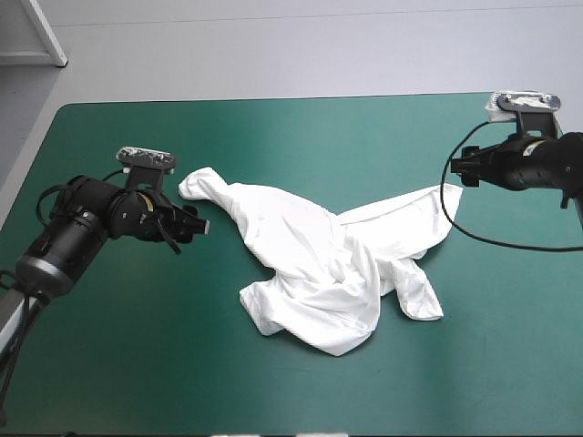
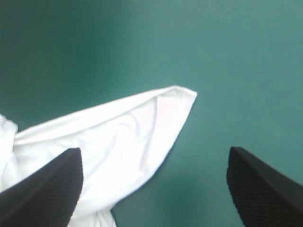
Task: Fold the cloth
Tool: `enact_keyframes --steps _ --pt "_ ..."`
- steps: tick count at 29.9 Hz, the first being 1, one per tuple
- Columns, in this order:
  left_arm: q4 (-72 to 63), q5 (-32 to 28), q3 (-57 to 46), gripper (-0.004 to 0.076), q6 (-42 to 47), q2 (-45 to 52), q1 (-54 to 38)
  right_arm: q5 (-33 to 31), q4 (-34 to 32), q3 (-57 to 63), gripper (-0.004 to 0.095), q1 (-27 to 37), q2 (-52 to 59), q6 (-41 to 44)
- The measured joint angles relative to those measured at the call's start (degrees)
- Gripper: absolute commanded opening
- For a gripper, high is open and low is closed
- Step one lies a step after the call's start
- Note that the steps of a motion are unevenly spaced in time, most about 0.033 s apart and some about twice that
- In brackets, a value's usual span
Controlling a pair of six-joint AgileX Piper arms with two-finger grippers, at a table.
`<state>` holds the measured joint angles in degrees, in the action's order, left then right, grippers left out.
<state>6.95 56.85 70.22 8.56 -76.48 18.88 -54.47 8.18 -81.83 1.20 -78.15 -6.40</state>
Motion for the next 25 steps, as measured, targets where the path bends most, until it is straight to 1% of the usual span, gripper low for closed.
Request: enact_keyframes --steps 2,4,9,15,21,25 --pt "-4.3 5.2 0.0 0.0554 -1.8 2.1 2.2 -4.0 -0.5 0.0 0.0764 0.0 2.9 0.8" --pt "-7.0 7.3 -0.2 0.0554 -2.5 3.4 4.3 -5.8 -0.6 0.3 0.0764 0.0 5.4 1.5" --pt "-9.5 7.1 -2.8 0.0554 -2.9 4.0 9.8 -7.1 -0.6 0.7 0.0759 0.0 9.6 2.3" --pt "-9.7 1.8 -7.5 0.0554 -3.1 -0.7 13.0 -9.4 -0.6 1.2 0.0726 0.0 10.0 2.4" --pt "-10.6 -7.2 -12.7 0.0554 -2.9 -6.5 13.0 -10.1 -0.6 3.5 0.0704 0.0 10.0 2.4" --pt "-14.7 -12.0 -14.7 0.0549 -4.5 -10.8 13.0 -10.1 -0.6 5.2 0.0698 0.0 10.0 2.3"
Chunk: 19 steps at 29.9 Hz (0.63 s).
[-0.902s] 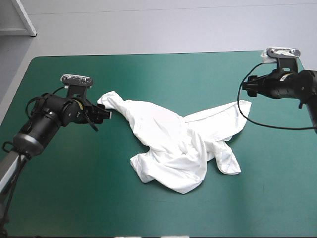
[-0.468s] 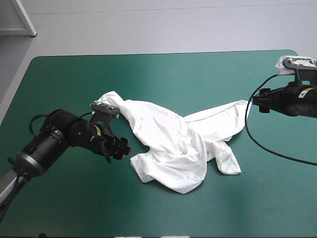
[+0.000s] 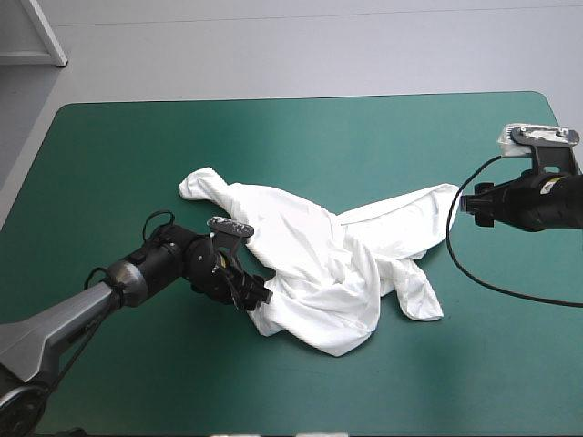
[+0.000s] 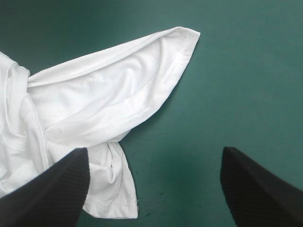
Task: Fold the cloth
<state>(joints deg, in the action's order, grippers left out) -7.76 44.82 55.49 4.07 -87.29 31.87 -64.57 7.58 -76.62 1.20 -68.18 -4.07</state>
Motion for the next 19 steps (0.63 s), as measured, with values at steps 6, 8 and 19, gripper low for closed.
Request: enact_keyframes --steps 6,8,19 --pt "-5.9 -3.5 -0.2 0.0441 -4.9 -3.6 0.0 2.4 0.0 0.6 0.0697 0.1 0.0 -0.7" --pt "-6.7 -3.9 -0.1 0.0341 -5.4 -4.1 0.0 3.3 0.0 0.8 0.0697 0.1 -0.1 -1.8" --pt "-11.7 -6.2 -1.3 -0.001 -6.7 -4.4 2.7 9.9 0.0 1.3 0.0695 0.1 -11.0 -2.7"
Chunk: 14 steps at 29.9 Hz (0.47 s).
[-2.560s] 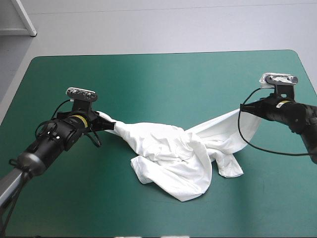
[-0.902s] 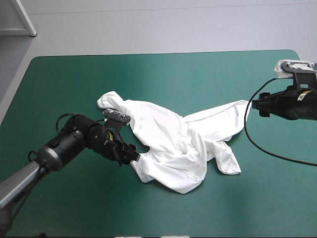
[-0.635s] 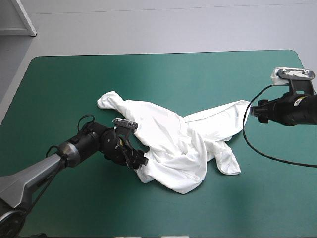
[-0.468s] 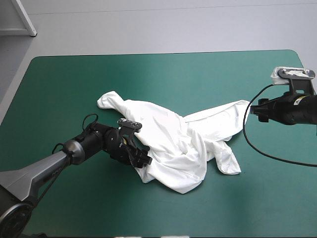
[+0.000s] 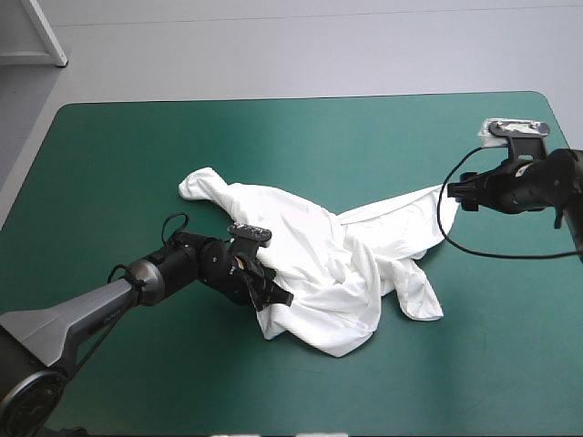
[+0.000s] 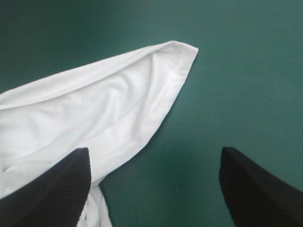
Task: Fold the cloth
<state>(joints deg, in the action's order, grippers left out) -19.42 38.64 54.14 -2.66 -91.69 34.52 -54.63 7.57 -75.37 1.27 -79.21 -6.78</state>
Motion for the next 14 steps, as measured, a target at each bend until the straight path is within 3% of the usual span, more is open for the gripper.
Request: enact_keyframes --steps 14 --pt "-0.5 3.2 -1.7 -0.001 3.5 7.3 2.4 12.8 0.0 -0.2 0.0683 0.0 -23.0 1.6"
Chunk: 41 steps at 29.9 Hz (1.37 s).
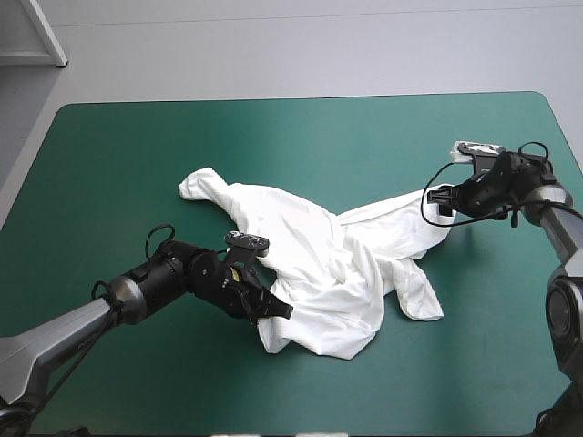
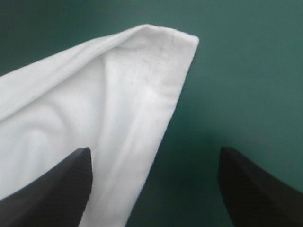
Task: Fold the cloth
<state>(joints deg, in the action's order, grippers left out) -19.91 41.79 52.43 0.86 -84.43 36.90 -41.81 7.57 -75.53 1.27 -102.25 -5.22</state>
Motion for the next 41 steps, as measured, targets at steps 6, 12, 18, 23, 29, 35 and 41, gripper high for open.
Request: enact_keyframes --steps 6,12,18,23,29,35,41 --pt "0.0 1.6 0.0 -0.001 0.1 0.2 0.0 1.7 0.1 -3.4 0.0683 0.0 -5.8 0.3" --pt "0.4 2.2 0.0 -0.001 1.2 0.2 0.0 4.0 1.8 -6.3 0.0377 0.0 -8.5 0.0" --pt "3.7 2.4 0.0 -0.001 4.5 0.2 0.0 5.6 3.5 -6.4 -0.0018 0.1 -9.2 -1.6" --pt "7.4 2.9 0.0 -0.001 7.5 2.5 0.1 3.6 4.3 -6.8 -0.0018 0.1 -8.5 -2.0" --pt "17.9 9.4 6.8 -0.001 14.7 10.9 0.1 -4.9 4.2 -11.2 -0.0018 0.1 0.3 -2.9" --pt "32.2 22.9 23.9 -0.001 18.1 18.6 0.1 -13.6 3.4 -19.9 -0.0018 0.1 14.1 -2.2" --pt "43.8 30.1 41.4 -0.001 16.5 22.0 0.1 -17.7 -5.5 -26.9 -0.0018 0.1 25.8 4.0"
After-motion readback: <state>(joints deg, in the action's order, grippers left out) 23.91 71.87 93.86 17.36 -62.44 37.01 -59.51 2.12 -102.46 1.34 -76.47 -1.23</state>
